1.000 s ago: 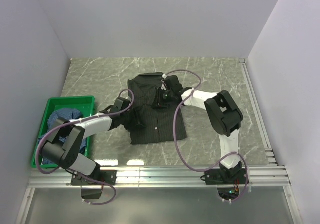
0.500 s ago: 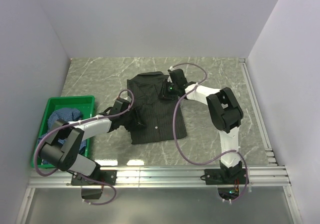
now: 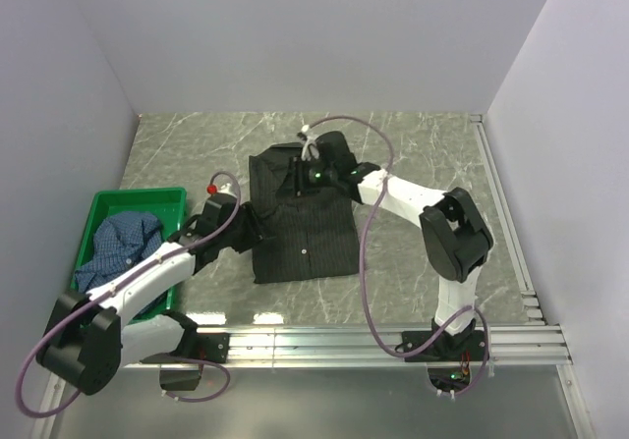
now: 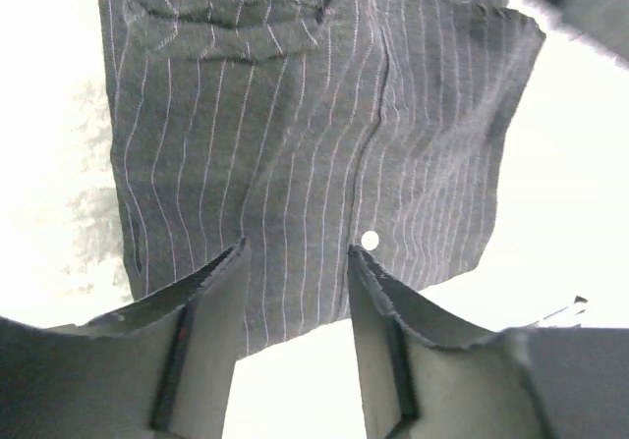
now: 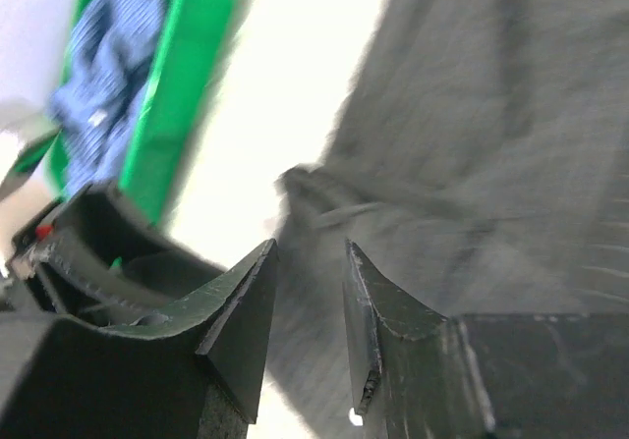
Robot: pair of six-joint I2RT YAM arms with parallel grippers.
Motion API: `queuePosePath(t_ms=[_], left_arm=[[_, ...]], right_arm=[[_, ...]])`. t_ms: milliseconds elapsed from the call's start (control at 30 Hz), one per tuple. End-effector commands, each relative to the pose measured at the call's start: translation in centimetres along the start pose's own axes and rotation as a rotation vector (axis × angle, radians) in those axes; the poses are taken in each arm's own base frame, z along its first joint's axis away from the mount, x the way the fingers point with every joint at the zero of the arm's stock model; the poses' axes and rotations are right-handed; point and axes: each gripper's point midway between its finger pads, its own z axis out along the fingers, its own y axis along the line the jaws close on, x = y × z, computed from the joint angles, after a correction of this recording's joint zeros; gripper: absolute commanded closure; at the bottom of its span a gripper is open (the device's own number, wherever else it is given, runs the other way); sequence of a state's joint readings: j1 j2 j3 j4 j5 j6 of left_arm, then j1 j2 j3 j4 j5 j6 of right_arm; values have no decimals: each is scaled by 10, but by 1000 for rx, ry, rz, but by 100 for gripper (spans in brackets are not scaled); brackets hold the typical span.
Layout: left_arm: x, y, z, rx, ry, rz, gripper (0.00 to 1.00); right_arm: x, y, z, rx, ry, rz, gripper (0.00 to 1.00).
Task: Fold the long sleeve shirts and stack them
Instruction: Fold the shirt
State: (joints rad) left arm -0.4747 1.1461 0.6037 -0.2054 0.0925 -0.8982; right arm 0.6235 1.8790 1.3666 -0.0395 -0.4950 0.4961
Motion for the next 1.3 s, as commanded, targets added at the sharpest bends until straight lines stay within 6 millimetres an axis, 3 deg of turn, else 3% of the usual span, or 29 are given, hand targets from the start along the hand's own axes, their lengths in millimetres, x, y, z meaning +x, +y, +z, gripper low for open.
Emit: queuePosePath(t_ms=[0,100,133,200,333,433,767,967,1067,1200,1267], left_arm=[[11,2,-4,37,11,-28,52],[25,7,-1,58,45,-46,59],[30,10,1,59,62,-57,68],[41,17,6,60,89,-73,70],[58,31,13,32,143,-109,71],[68,42,15,-15,182,-125,74],[91,66,13,-83,249,-153,80],[88,64,13,-76,240,-148,80],[83,58,12,-62,225,-129,76],[61,41,8,-45,176,-79,62],[46,25,5,-27,151,-61,54]], right_arm=[[25,36,17,-149,66,11,59],[44,42,35,-197,118,36,59],[52,34,43,-190,138,49,59],[59,35,52,-207,160,51,59],[82,13,75,-191,219,72,60],[83,-6,85,-158,210,75,60],[40,-81,94,-80,79,173,60],[21,-101,96,-40,36,204,60],[3,-94,88,-23,5,167,60],[-38,-73,54,-4,-72,106,60],[-44,-67,37,21,-76,76,60]])
